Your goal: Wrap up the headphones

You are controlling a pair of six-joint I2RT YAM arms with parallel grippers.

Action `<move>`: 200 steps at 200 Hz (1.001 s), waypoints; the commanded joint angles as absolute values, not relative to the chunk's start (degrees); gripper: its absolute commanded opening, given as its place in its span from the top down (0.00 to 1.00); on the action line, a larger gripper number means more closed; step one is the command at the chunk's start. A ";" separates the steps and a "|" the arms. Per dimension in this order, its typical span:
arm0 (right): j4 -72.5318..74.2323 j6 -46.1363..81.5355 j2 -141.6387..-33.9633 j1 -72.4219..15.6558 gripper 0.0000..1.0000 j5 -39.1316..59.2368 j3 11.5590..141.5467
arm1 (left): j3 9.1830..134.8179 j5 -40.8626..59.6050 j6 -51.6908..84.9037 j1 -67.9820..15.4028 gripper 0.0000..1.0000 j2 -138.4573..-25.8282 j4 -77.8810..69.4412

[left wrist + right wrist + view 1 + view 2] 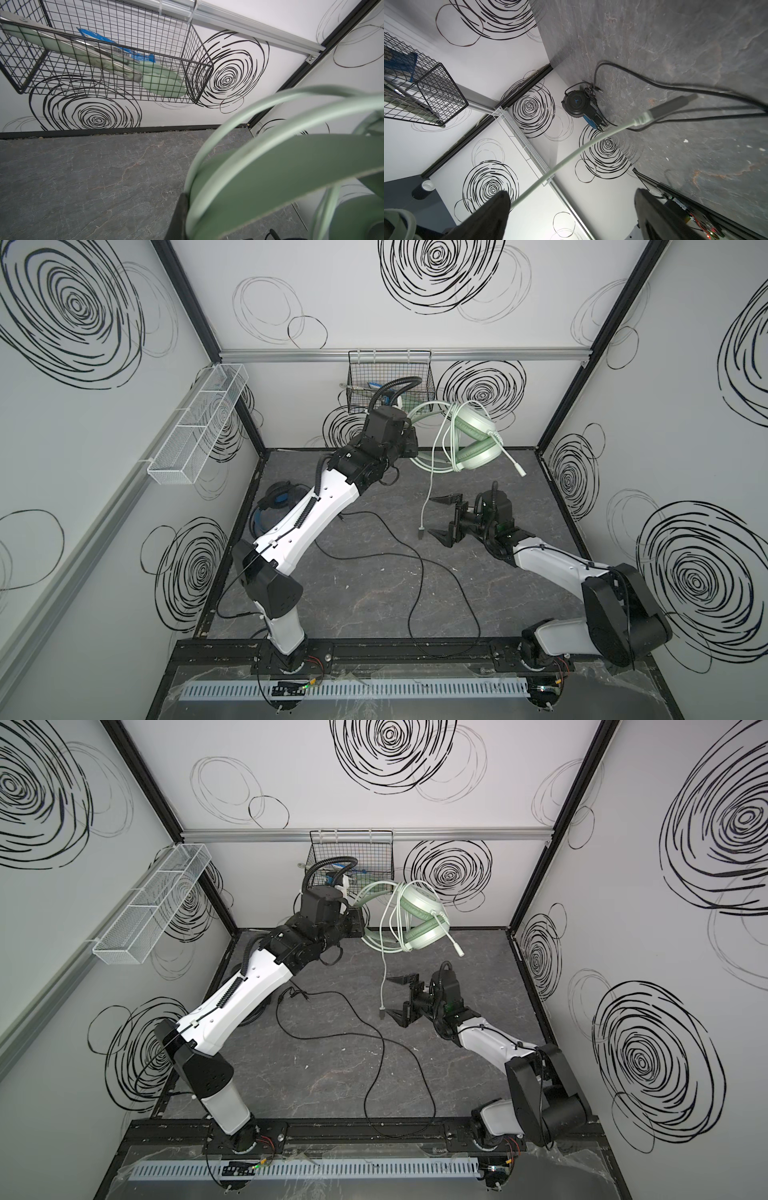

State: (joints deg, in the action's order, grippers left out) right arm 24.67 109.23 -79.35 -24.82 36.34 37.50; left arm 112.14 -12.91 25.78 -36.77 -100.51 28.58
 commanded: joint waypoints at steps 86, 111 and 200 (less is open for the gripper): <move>32.69 113.08 -83.23 -27.42 0.03 35.50 36.10 | 113.69 -12.21 26.94 -38.60 1.00 -99.03 19.16; 34.62 113.56 -84.77 -27.60 0.03 35.41 36.45 | 113.14 -11.19 27.66 -38.76 1.00 -98.71 18.66; 36.79 109.31 -91.78 -25.77 0.03 37.63 40.59 | 109.95 -6.62 28.77 -38.68 1.00 -96.04 18.27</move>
